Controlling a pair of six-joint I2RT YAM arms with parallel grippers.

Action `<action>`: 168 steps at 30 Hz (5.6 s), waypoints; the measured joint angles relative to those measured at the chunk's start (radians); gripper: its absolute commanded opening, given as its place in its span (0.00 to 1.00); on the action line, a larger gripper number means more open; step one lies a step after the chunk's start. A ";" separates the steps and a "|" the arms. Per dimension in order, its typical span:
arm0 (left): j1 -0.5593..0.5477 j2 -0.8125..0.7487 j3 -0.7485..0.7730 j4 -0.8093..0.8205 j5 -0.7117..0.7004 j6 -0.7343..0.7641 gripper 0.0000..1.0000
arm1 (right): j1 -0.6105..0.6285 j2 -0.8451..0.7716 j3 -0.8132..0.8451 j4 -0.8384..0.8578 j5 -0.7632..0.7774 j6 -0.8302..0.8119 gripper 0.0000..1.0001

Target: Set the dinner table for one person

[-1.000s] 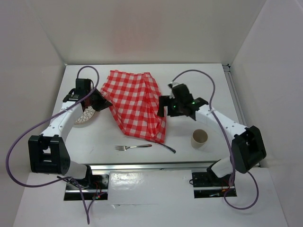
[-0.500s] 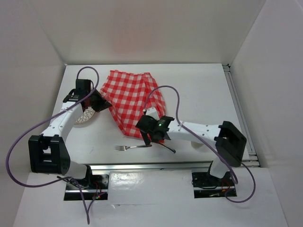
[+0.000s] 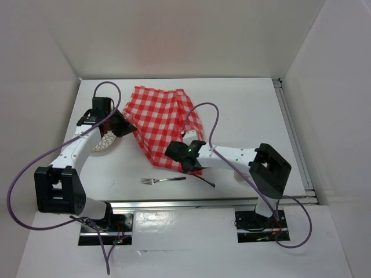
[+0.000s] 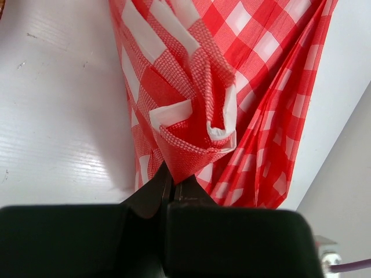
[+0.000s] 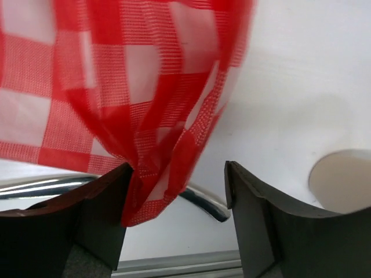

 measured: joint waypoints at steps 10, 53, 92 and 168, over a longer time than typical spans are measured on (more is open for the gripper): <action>0.000 -0.008 -0.002 0.000 -0.003 0.017 0.00 | -0.117 -0.342 -0.254 0.233 -0.146 -0.069 0.00; 0.085 0.091 0.208 0.014 0.231 0.082 0.00 | -1.149 -0.591 -0.372 0.597 -1.111 -0.225 0.00; 0.093 0.215 0.166 -0.144 0.162 0.234 1.00 | -1.120 -0.469 -0.481 0.681 -1.047 -0.240 0.97; 0.146 0.108 0.245 -0.271 -0.190 0.246 0.80 | -0.721 -0.179 -0.029 0.464 -0.700 -0.278 0.85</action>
